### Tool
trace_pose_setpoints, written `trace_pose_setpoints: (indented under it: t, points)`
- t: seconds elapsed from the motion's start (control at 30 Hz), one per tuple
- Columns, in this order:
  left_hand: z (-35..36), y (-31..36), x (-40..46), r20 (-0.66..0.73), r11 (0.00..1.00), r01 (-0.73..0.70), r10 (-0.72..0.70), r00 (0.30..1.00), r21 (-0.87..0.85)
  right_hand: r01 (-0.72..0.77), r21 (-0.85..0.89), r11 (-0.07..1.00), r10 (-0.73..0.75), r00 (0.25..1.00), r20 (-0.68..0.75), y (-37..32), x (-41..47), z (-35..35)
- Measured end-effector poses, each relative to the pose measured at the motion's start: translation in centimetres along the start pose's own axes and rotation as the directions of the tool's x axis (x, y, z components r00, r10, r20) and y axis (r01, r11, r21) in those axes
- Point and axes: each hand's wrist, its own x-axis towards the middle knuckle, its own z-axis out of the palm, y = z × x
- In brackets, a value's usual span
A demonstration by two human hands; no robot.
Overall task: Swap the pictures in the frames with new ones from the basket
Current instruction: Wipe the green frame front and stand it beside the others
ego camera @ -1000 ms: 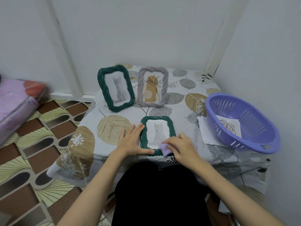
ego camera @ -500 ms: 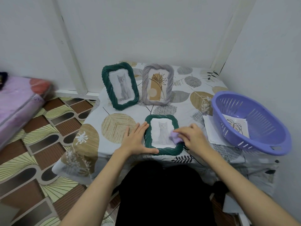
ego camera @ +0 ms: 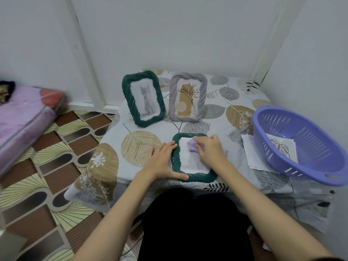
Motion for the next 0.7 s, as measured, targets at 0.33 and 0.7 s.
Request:
trace_pose_setpoints:
  t: [0.33,0.7]
  points:
    - [0.2,-0.6,0.6,-0.092,0.997,-0.072,0.071,0.993,-0.009,-0.051,-0.104,0.993,0.039,0.992,-0.117,-0.2,0.5,0.9]
    - [0.8,-0.8,0.5,-0.11,0.997,-0.062,0.066,0.992,0.042,-0.009,-0.118,0.993,0.001,0.998,-0.067,-1.1,0.9,1.4]
